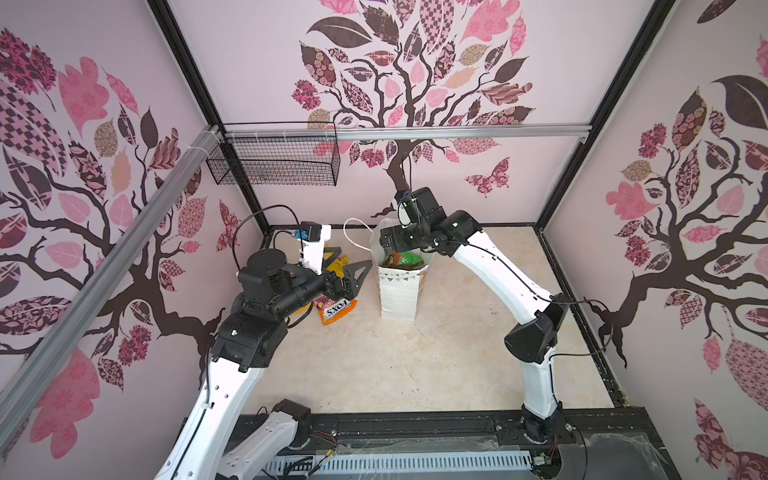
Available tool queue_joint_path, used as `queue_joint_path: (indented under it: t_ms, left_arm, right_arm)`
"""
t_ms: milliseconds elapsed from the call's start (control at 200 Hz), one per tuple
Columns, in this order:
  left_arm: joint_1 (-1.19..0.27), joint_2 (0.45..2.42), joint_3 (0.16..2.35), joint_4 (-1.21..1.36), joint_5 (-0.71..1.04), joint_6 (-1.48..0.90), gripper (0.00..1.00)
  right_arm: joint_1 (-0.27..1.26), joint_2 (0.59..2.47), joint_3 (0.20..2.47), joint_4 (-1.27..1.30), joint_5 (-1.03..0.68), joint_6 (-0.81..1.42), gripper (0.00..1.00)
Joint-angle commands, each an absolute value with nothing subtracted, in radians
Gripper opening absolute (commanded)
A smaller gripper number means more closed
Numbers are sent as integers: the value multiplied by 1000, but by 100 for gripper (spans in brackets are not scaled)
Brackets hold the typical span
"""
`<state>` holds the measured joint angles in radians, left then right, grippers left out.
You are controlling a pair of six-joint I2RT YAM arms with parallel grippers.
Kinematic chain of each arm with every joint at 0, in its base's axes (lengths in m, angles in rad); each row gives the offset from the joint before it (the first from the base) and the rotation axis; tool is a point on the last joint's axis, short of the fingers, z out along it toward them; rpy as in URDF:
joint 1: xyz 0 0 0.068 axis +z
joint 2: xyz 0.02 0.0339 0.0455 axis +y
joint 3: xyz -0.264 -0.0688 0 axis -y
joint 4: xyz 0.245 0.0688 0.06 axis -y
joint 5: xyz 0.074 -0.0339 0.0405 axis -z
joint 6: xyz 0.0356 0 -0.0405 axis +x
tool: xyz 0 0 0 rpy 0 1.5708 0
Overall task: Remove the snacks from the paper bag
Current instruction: 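Reach the right gripper down into the paper bag while the left rises to the rim, then close the right gripper on the green-and-blue mango tea candy bag inside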
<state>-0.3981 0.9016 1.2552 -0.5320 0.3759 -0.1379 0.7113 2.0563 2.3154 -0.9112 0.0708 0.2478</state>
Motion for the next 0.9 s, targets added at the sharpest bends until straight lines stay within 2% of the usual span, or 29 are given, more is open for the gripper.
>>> queue_joint_path:
  t_ms: [0,190,895]
  left_arm:
    - [-481,907,1326,-611,323,31,98]
    - [-585,938,1361,-657,264,102,98]
    - [-588,943,1349,-633,268,83,98]
  right_arm:
    - [707,2120,2349,-949,46,258,100]
    - [703,2195,2350,-974,6,265,99]
    - [700,2309,2180,-939,-54,265,100]
